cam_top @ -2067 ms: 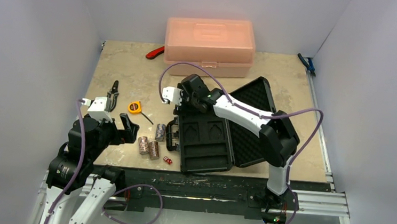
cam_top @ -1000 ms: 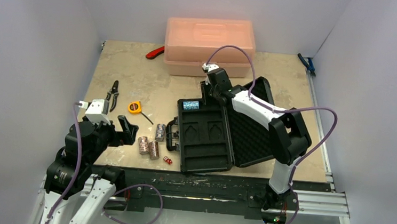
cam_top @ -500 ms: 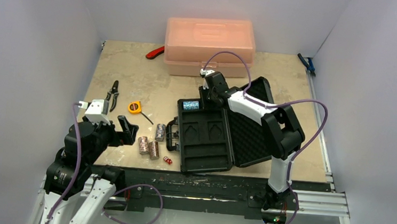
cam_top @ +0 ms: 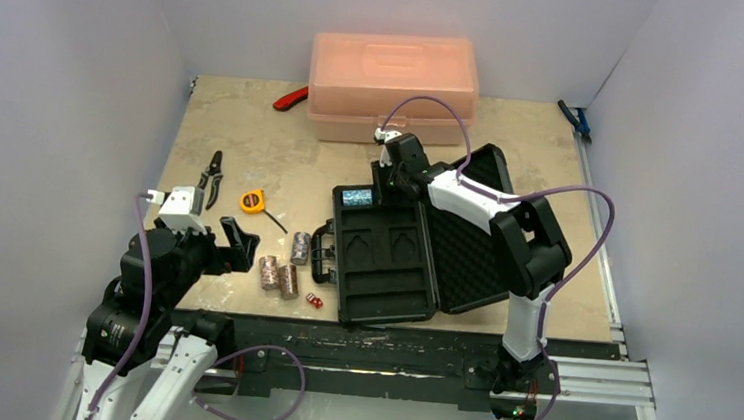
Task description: Pack up texas hold em set
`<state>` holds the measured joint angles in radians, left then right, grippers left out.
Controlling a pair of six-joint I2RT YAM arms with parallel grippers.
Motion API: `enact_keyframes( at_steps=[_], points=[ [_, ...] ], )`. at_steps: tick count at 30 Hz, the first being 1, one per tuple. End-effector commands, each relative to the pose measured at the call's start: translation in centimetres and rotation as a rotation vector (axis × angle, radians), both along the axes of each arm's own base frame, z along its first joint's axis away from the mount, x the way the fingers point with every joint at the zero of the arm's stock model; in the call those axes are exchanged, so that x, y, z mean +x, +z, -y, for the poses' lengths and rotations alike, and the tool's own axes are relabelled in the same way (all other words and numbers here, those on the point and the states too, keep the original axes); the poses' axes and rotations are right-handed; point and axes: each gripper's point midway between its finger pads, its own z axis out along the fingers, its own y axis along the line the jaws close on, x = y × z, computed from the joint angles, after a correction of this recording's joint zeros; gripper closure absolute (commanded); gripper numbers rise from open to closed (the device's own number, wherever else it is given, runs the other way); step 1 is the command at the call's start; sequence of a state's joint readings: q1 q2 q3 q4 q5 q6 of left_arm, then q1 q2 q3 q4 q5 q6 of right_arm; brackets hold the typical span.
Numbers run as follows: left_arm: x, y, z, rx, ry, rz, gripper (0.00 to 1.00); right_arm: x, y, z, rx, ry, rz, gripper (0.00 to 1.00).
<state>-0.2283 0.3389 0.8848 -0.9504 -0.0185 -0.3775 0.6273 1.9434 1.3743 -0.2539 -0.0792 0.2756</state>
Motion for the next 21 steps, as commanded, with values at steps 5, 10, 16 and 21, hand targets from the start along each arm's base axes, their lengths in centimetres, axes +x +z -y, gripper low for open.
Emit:
enact_keyframes(
  at_steps=[5,10,16,21],
  points=[
    [0.5,0.5,0.0,0.005,-0.005,0.032,0.04,0.7,2.2,-3.2,0.128,0.053,0.027,0.76],
    [0.5,0.5,0.0,0.005,-0.003,0.033,0.04,0.7,2.2,-3.6,0.139,0.067,0.017,0.76],
    [0.5,0.5,0.0,0.006,-0.001,0.029,0.04,0.5,2.1,-4.0,0.156,0.078,0.003,0.76],
    [0.6,0.4,-0.1,0.006,0.004,0.026,0.04,0.2,2.6,-4.7,0.185,0.092,0.002,0.76]
  ],
)
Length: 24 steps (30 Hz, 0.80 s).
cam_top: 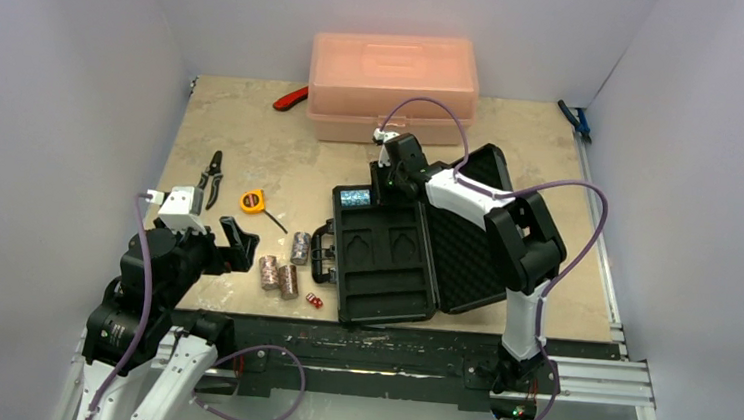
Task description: Pack up texas hold em set
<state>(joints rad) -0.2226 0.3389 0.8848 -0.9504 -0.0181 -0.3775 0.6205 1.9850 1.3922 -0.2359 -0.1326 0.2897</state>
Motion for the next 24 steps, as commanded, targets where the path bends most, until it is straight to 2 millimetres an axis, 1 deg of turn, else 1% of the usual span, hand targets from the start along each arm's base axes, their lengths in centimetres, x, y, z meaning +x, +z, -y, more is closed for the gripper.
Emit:
enact_keyframes(
  at_steps=[1,10,15,18,20,24],
  points=[
    [0.6,0.4,0.0,0.005,0.0,0.026,0.04,0.1,3.7,-4.0,0.153,0.073,0.037,0.76],
    [0.5,0.5,-0.1,0.006,0.007,0.032,0.04,-0.6,4.1,-5.0,0.157,0.098,0.033,0.75],
    [0.6,0.4,-0.2,0.006,0.014,0.026,0.03,-0.6,4.1,-4.3,0.13,0.081,0.041,0.73],
    [0.7,0.3,-0.4,0.009,0.024,0.016,0.03,-0.4,4.5,-3.6,0.099,0.064,0.061,0.69],
    [0.8,0.3,-0.5,0.01,0.034,0.01,0.03,-0.3,5.1,-3.3,0.085,0.061,0.082,0.65],
    [0.9,0.2,-0.6,0.01,0.043,0.002,0.02,-0.2,7.1,-2.4,0.07,0.045,0.125,0.56]
  ],
)
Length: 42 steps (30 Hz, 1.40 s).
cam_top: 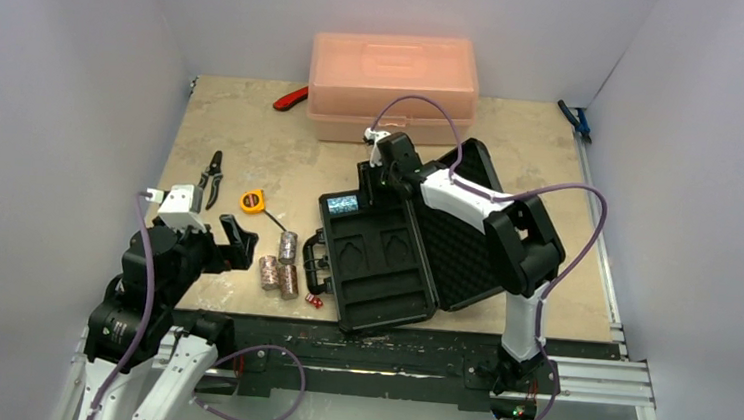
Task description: Pack up texas hold em set
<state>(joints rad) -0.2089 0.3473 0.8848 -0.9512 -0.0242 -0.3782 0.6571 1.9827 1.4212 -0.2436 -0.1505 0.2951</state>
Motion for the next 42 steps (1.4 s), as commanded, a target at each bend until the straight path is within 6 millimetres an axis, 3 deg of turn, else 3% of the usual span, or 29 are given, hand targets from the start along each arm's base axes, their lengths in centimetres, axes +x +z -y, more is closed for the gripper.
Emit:
enact_keyframes(
  at_steps=[1,14,19,22,25,33,42],
  points=[
    [0.7,0.3,-0.3,0.005,0.025,0.008,0.02,0.7,6.3,-0.1,0.04,-0.005,0.126,0.54],
    [2.0,-2.3,0.9,-0.043,0.031,-0.178,0.0,-1.7,11.2,4.7,-0.008,-0.083,0.241,0.37],
    [3.1,-4.8,1.1,-0.014,0.043,-0.348,0.0,-2.7,12.5,6.5,-0.007,-0.119,0.285,0.24],
    [3.7,-6.0,1.3,0.001,0.048,-0.435,0.02,-3.3,12.7,7.4,-0.007,-0.139,0.296,0.13],
    [4.5,-7.0,1.5,-0.007,0.063,-0.479,0.04,-4.0,12.5,8.1,-0.006,-0.141,0.298,0.09],
    [7.2,-9.2,3.5,-0.034,0.01,-0.573,0.16,-5.5,12.7,9.6,-0.004,-0.154,0.32,0.07],
    [9.5,-12.1,3.8,0.048,-0.005,-0.665,0.23,-7.4,11.5,10.0,0.036,-0.131,0.301,0.08]
  ],
)
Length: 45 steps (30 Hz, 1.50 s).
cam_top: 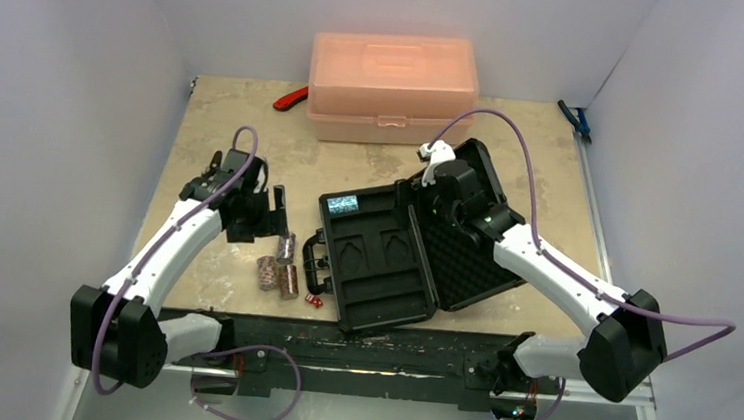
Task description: Pack up texas hold em set
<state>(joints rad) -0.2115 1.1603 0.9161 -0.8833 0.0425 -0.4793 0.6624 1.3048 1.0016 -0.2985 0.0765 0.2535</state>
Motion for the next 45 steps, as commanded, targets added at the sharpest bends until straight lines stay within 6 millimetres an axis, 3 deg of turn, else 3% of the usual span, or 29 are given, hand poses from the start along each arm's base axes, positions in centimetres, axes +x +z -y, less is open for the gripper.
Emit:
enact_keyframes(
  at_steps=[1,16,30,45],
  points=[
    [2.7,0.7,0.7,0.011,-0.034,0.048,0.24,-0.6,0.8,-0.4,0.055,0.018,0.027,0.08],
    [5.7,-3.1,1.0,0.114,-0.067,-0.091,0.37,-2.5,0.7,0.0,0.09,0.051,0.016,0.09],
    [4.9,-7.2,2.3,0.137,-0.103,-0.229,0.42,-2.7,0.4,-0.4,0.1,0.075,0.006,0.09],
    [4.7,-8.2,2.2,0.156,-0.099,-0.264,0.45,-2.8,-0.1,-0.5,0.099,0.079,-0.002,0.09]
  ],
)
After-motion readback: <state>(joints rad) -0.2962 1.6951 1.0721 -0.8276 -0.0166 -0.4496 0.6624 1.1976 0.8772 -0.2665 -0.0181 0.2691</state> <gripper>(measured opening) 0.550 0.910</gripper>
